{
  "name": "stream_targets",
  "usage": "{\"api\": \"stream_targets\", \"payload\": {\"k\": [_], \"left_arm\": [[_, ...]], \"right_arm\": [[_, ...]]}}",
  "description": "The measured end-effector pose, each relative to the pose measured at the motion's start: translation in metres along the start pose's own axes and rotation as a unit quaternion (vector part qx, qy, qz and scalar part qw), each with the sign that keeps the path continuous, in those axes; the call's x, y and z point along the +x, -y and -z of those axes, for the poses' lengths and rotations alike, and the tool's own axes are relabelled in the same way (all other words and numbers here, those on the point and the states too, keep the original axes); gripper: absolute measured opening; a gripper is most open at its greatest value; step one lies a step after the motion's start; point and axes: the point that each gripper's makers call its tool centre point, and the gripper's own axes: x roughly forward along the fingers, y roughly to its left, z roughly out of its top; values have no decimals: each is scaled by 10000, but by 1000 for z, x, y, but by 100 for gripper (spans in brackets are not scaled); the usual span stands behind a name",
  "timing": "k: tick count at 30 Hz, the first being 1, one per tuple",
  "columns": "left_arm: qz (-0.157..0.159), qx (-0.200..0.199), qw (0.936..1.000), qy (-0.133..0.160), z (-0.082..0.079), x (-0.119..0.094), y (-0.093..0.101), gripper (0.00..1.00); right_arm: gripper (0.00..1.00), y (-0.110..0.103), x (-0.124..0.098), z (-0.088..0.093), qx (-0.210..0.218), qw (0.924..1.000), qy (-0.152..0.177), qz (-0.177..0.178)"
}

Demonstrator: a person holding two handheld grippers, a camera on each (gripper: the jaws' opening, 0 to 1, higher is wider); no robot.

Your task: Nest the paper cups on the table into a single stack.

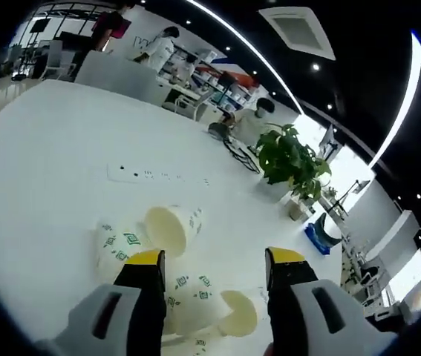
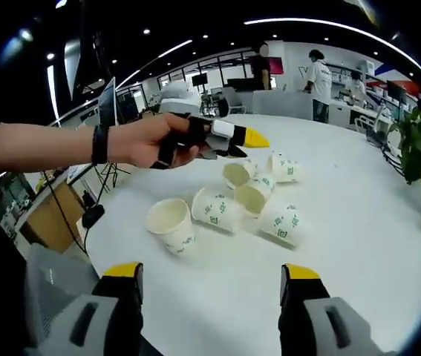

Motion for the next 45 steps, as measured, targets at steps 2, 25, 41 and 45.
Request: {"api": "stream_targets", "payload": {"k": [2, 25, 41, 45], "left_arm": [[-3, -109, 9999, -68, 0, 17, -9, 53], [-303, -253, 9968, -698, 8, 76, -21, 53], [-433, -354, 9942, -915, 16, 100, -19, 45], [-464, -327, 9940, -932, 18, 102, -21, 41]], "right_arm": [[76, 0, 0, 1, 82, 10000, 32, 4], [75, -3, -3, 1, 267, 9996, 94, 41], [73, -1, -1, 9, 392, 9992, 79, 29], [72, 2, 0, 10, 422, 9991, 92, 55]]}}
